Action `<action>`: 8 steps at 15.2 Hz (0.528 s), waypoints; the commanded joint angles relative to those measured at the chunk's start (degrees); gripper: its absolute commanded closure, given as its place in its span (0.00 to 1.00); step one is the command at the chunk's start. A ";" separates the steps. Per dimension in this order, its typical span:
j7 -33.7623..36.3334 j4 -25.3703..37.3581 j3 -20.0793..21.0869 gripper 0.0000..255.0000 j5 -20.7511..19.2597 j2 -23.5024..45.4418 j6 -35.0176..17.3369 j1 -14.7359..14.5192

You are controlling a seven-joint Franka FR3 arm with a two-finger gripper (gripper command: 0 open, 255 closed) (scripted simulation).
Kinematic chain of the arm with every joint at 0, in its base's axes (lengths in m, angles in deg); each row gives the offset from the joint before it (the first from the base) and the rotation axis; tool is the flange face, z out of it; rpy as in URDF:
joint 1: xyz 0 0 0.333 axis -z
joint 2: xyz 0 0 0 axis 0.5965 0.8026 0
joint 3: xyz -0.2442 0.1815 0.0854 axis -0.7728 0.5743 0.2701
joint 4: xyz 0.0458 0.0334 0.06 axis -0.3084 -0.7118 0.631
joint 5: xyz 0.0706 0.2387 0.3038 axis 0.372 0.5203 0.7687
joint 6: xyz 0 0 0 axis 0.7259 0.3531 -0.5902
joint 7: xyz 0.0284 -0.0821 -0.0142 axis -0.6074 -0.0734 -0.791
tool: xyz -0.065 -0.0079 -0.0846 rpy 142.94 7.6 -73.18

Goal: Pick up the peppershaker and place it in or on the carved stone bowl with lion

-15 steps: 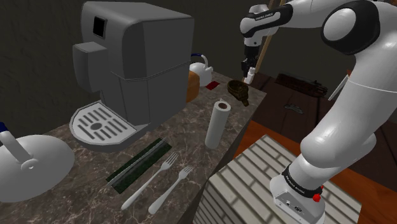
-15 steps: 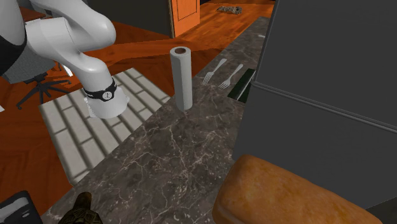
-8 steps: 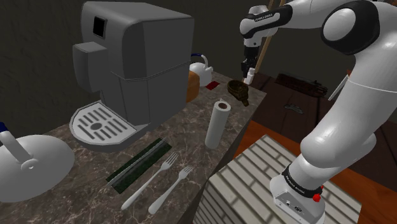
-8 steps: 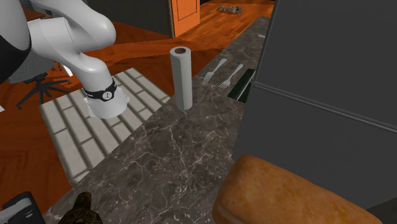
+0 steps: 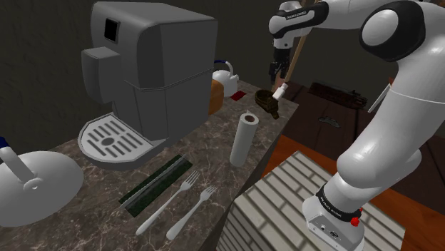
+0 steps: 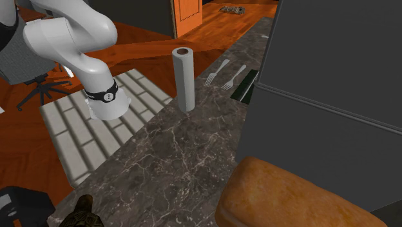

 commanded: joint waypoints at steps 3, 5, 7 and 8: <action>-0.25 4.83 0.10 0.00 0.12 0.07 4.80 -0.15; -0.25 4.83 0.09 0.00 0.12 0.07 4.80 -0.15; -0.25 4.83 0.10 0.00 0.12 0.07 4.80 -0.15; -0.25 4.83 0.10 0.00 0.12 0.07 4.80 -0.15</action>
